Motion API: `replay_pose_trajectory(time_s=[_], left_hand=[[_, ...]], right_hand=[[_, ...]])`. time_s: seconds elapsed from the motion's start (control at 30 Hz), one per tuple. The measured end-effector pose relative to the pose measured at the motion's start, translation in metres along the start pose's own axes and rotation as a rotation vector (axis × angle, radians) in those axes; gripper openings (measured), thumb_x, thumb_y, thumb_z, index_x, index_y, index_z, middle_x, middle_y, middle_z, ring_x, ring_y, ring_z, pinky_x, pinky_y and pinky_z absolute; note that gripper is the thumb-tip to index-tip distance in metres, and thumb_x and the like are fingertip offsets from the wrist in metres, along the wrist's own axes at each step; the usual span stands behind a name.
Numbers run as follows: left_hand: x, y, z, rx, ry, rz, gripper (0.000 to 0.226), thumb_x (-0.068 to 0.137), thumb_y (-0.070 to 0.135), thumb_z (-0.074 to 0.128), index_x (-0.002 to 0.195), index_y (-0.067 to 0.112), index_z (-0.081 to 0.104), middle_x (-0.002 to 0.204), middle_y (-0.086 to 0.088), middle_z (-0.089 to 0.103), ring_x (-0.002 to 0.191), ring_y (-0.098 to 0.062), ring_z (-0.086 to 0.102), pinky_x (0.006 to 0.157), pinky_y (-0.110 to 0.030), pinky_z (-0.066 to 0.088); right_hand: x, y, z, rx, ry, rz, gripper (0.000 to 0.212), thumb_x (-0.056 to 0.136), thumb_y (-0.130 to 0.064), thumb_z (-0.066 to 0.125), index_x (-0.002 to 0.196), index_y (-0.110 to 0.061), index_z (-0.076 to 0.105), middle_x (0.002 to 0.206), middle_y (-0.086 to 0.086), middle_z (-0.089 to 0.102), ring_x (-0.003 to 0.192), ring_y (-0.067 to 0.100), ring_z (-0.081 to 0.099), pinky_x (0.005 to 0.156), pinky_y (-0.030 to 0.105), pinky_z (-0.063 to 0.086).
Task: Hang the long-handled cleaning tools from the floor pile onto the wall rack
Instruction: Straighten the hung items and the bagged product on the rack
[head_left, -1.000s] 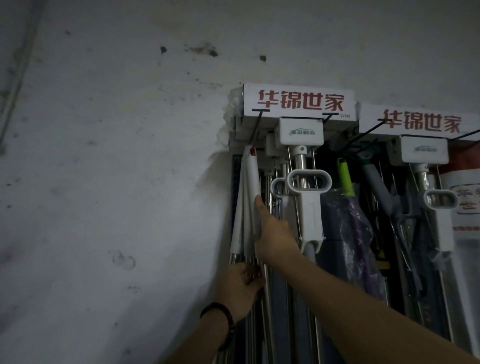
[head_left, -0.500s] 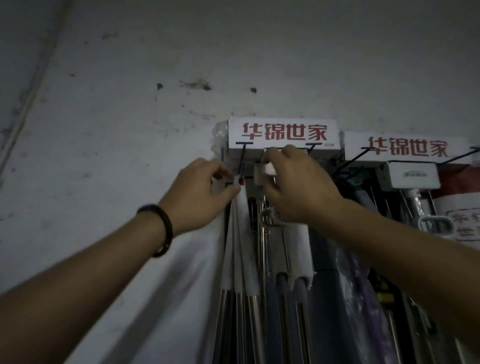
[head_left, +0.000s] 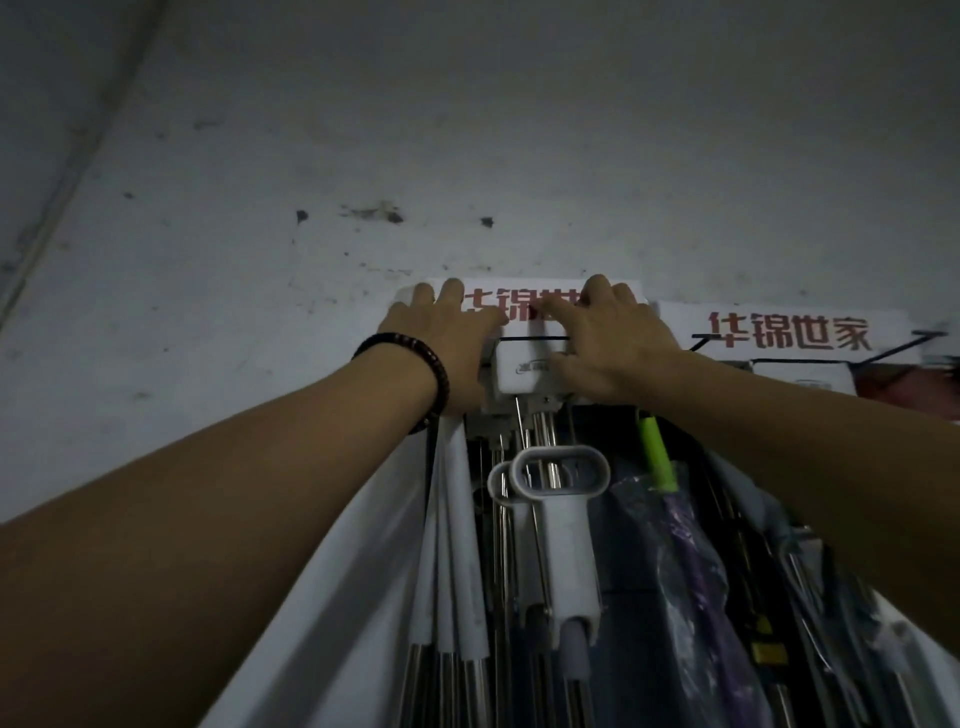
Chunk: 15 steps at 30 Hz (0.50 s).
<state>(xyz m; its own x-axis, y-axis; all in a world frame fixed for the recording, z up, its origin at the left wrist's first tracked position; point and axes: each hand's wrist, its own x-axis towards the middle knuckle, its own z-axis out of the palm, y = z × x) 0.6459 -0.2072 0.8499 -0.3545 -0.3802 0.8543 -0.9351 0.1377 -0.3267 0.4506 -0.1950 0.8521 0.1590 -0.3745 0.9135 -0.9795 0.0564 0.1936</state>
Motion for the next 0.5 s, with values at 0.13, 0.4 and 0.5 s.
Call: replay_pose_trajectory(time_s=[0.13, 0.4, 0.5], left_hand=[[0.009, 0.001, 0.012, 0.054, -0.005, -0.037, 0.077, 0.079, 0.048, 0.074, 0.147, 0.04, 0.037, 0.146, -0.01, 0.034, 0.131, -0.039, 0.041, 0.104, -0.049, 0.044], [0.027, 0.003, 0.029, 0.082, 0.005, -0.043, 0.067, 0.082, 0.043, 0.072, 0.143, 0.041, 0.045, 0.137, -0.008, 0.043, 0.116, -0.036, 0.053, 0.094, -0.046, 0.052], [0.033, 0.003, 0.035, 0.1, -0.003, -0.043, 0.064, 0.082, 0.039, 0.073, 0.141, 0.041, 0.05, 0.133, -0.008, 0.046, 0.108, -0.034, 0.058, 0.089, -0.044, 0.054]], right_hand=[[0.004, 0.003, 0.008, 0.033, 0.009, -0.017, 0.074, 0.093, -0.054, 0.055, 0.159, -0.034, 0.031, 0.146, 0.016, 0.038, 0.137, 0.038, 0.038, 0.108, 0.052, 0.042], [0.014, 0.016, 0.036, 0.02, 0.018, -0.051, 0.081, 0.086, -0.061, 0.063, 0.159, -0.038, 0.035, 0.145, 0.014, 0.041, 0.134, 0.037, 0.04, 0.11, 0.049, 0.04], [0.018, 0.016, 0.046, -0.009, 0.027, -0.063, 0.082, 0.085, -0.062, 0.063, 0.159, -0.037, 0.037, 0.141, 0.015, 0.043, 0.129, 0.037, 0.043, 0.107, 0.046, 0.04]])
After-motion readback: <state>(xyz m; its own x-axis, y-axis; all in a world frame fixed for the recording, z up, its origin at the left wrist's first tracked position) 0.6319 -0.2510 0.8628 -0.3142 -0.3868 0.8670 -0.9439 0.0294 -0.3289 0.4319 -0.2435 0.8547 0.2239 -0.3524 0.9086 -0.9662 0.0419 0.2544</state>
